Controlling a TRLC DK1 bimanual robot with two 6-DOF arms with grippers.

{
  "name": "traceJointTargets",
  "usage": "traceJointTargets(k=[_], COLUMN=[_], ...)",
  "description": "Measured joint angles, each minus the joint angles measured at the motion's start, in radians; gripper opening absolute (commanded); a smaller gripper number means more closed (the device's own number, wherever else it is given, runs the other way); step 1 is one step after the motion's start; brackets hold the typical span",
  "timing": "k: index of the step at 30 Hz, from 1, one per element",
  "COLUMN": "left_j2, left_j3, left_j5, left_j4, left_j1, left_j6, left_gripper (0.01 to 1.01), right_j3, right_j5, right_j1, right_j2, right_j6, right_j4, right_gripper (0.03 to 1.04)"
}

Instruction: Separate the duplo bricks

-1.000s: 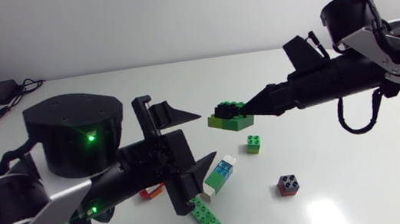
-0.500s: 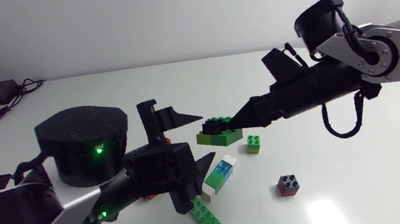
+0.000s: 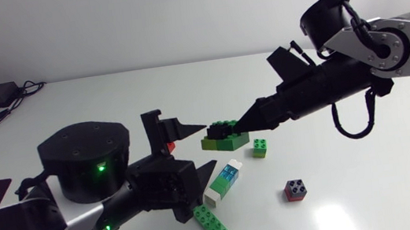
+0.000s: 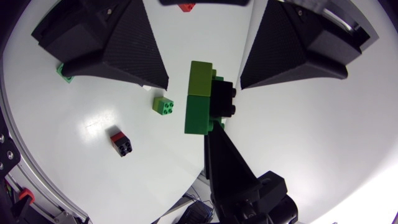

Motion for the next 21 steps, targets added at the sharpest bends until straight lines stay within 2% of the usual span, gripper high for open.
traceJointTargets(k=[21], left_j2=[0.000], left_j3=[-0.001], left_j5=[-0.003], left_j4=[0.009], left_j1=[0.000], left_j6=[0.048], left_gripper=[0.803], right_j3=[0.000], right_j5=[0.004], right_j1=[0.048], right_j2=[0.000], right_j6=[-0.046], right_j4=[-0.045], right_gripper=[0.21])
